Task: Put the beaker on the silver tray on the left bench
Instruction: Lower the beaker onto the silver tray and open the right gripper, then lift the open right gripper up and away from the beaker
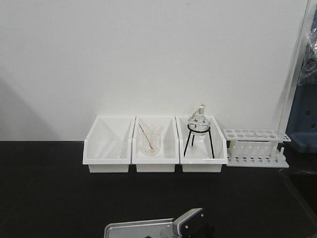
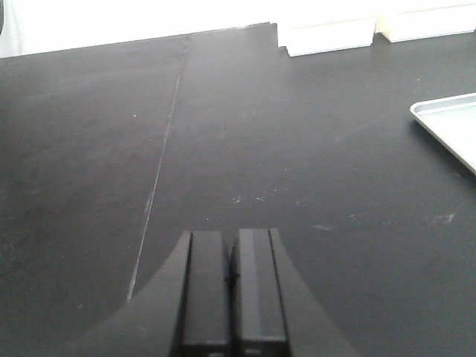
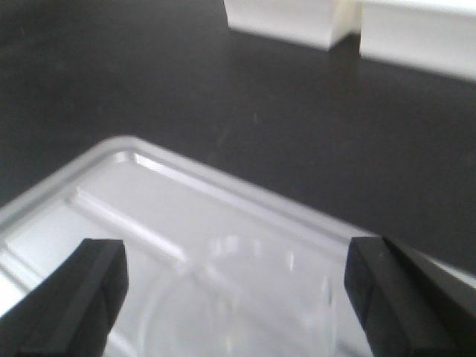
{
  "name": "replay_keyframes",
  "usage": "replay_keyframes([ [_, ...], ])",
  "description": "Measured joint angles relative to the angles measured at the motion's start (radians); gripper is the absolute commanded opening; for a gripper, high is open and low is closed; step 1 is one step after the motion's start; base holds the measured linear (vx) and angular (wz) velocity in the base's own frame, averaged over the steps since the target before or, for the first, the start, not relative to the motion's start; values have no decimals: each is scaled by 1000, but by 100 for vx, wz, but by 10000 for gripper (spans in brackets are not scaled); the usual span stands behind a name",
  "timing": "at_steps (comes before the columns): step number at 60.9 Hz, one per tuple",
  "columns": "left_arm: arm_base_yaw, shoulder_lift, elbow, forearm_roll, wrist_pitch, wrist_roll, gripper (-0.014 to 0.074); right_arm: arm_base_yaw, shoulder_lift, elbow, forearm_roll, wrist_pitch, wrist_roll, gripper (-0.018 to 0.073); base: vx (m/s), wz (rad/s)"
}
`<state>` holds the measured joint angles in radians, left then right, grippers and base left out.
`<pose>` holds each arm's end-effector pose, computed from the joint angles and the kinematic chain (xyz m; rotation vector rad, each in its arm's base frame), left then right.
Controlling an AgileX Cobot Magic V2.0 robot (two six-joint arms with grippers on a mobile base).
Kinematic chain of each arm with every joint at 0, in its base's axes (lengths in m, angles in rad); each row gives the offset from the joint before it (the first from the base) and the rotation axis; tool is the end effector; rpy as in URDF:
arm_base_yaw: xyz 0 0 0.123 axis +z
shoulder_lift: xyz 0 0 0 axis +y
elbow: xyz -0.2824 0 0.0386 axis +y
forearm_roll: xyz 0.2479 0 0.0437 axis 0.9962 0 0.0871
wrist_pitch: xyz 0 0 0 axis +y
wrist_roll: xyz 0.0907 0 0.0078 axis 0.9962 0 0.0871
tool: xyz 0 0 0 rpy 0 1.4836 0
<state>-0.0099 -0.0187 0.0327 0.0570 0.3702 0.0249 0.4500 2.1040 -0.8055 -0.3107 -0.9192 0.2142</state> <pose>0.0524 0.0014 0.1698 0.0679 1.8665 0.0663 0.3231 0.1806 0.0920 -0.5719 1.8274 0.5521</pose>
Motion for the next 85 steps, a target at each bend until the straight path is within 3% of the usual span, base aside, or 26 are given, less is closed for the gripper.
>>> replay_keyframes([
  [14,0,0,0,0,0,0,1,-1,-173,5,0,104,9,517,0,0],
  [23,0,0,0,0,0,0,1,-1,-317,10,0,308,87,288,0,0],
  [32,0,0,0,0,0,0,1,-1,-526,13,-1,604,183,-19,0,0],
  [33,0,0,0,0,0,0,1,-1,-667,15,0,821,206,-16,0,0],
  [35,0,0,0,0,0,0,1,-1,-726,15,1,904,208,-16,0,0],
  [54,0,0,0,0,0,0,1,-1,-1190,19,16,1514,210,-14,0,0],
  [65,0,0,0,0,0,0,1,-1,-1405,19,22,1645,210,-14,0,0],
  [85,0,0,0,0,0,0,1,-1,-1676,19,24,1676,210,-14,0,0],
])
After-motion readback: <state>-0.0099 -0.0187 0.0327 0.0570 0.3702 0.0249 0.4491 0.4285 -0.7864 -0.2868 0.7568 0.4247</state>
